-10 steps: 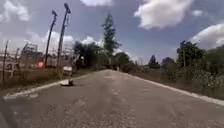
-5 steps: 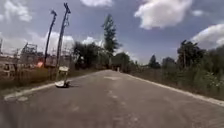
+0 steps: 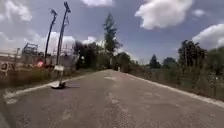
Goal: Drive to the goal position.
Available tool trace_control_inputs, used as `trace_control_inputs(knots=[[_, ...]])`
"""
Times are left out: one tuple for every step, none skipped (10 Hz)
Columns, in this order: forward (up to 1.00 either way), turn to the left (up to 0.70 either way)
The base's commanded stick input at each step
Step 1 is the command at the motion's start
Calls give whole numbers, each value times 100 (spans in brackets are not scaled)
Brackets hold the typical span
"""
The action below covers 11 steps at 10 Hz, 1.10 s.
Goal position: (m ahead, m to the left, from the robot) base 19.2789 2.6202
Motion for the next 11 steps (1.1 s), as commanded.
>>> trace_control_inputs(knots=[[50, 0], [50, 0], [50, 0], [50, 0], [50, 0], [50, 0], [50, 0], [50, 0], [50, 0], [50, 0], [50, 0]])
